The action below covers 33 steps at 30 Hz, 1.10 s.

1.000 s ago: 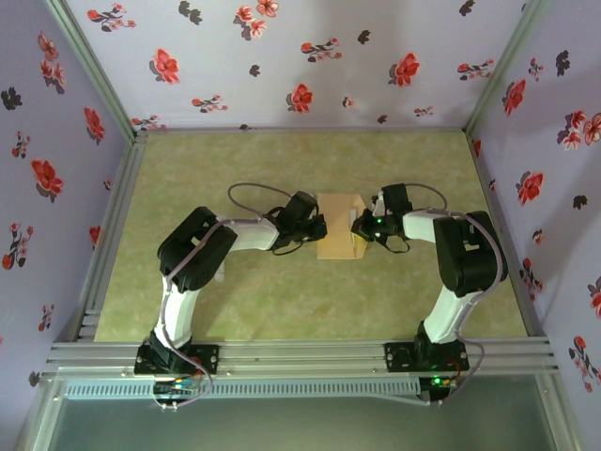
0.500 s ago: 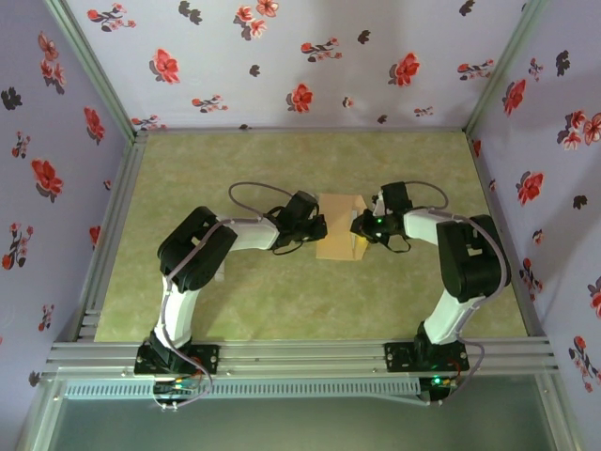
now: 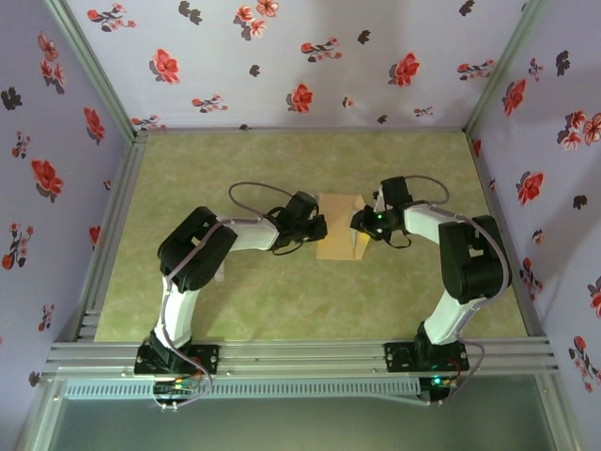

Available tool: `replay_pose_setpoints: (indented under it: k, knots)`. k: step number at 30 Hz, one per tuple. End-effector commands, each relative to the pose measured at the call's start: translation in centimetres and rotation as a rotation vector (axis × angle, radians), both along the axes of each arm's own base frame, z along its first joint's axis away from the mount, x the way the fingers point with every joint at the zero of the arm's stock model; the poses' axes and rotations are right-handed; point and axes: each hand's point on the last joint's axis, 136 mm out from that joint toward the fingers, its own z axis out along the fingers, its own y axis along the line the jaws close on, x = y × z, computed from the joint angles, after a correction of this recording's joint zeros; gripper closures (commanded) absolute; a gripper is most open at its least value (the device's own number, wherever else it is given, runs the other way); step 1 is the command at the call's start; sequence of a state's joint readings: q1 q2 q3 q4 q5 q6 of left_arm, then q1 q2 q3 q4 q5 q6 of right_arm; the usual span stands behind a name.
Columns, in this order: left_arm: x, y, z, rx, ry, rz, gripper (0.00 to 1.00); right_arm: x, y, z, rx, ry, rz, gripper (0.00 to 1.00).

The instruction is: Place the letter into the envelope and seal it

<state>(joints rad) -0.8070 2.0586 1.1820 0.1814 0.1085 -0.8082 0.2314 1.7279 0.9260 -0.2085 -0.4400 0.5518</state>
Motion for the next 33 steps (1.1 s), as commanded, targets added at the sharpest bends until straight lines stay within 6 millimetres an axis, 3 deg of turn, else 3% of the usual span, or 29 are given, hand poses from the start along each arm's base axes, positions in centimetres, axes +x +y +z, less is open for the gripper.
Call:
replay_pose_setpoints:
  k: [1, 7, 15, 33]
  knots:
    - [-2.1, 1.4, -3.8, 0.112, 0.080, -0.037, 1.00, 0.6, 0.5, -0.3, -0.022, 0.003, 0.001, 0.66]
    - [-2.0, 1.3, -3.9, 0.116, 0.080, -0.041, 1.00, 1.0, 0.7, -0.9, -0.060, 0.020, -0.002, 0.65]
    - [-2.0, 1.3, -4.0, 0.124, 0.081, -0.047, 1.00, 1.0, -0.9, -0.9, -0.161, 0.015, -0.044, 0.63]
    - [-1.7, 0.9, -4.1, 0.139, 0.075, -0.071, 1.00, 2.0, 2.8, -1.3, -0.106, 0.017, 0.012, 0.63]
